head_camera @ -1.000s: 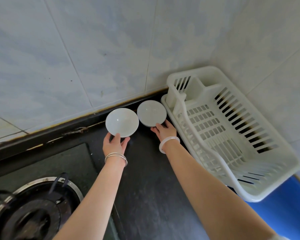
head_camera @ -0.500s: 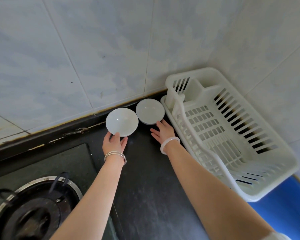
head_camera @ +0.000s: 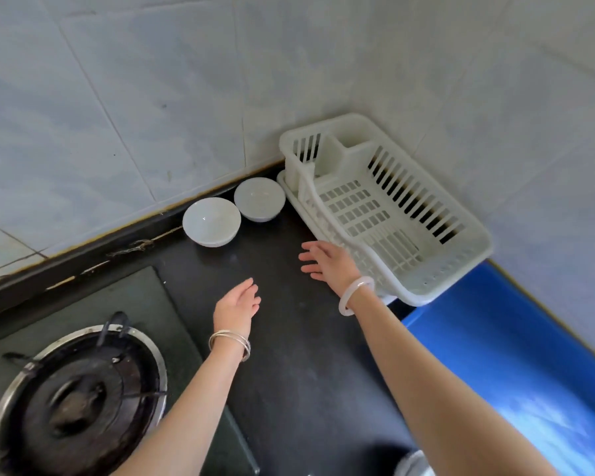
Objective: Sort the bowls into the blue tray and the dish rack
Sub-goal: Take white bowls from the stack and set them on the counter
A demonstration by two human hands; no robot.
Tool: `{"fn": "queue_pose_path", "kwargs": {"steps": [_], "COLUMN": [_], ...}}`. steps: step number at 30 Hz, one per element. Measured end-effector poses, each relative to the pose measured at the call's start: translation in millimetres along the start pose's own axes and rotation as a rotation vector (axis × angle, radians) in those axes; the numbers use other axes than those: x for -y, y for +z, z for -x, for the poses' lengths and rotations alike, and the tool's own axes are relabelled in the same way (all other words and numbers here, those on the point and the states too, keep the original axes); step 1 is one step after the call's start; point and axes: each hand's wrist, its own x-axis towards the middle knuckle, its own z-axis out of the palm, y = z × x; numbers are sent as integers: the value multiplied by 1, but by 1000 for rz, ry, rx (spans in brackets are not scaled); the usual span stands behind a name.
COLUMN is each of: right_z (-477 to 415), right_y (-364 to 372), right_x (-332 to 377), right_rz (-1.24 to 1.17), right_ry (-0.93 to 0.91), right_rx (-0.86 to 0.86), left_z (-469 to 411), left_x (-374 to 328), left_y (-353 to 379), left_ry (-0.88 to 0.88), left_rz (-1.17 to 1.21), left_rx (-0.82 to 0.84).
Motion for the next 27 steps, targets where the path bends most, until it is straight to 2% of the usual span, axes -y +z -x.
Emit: {"fn": "queue_pose_path", "kwargs": {"steps": [6, 12, 16, 21, 27], "right_z": [129, 235, 287, 303, 304], "right_y": [-57, -92, -103, -100, -89], "right_x": [-53, -129, -171, -182, -177], "right_rz": [143, 466, 638, 679, 933], "right_ry": [-43, 139, 284, 394, 409], "right_rx": [-159, -422, -517, -554, -556], "left_z": [90, 165, 207, 213, 218], "left_x": [38, 70, 91, 98, 104], "left_y": [29, 68, 89, 91, 89], "left_ry": [64, 129, 245, 346, 420], "left_rz": [-378, -700, -890, -953, -998], "left_rx": [320, 642, 800, 757, 706]}}
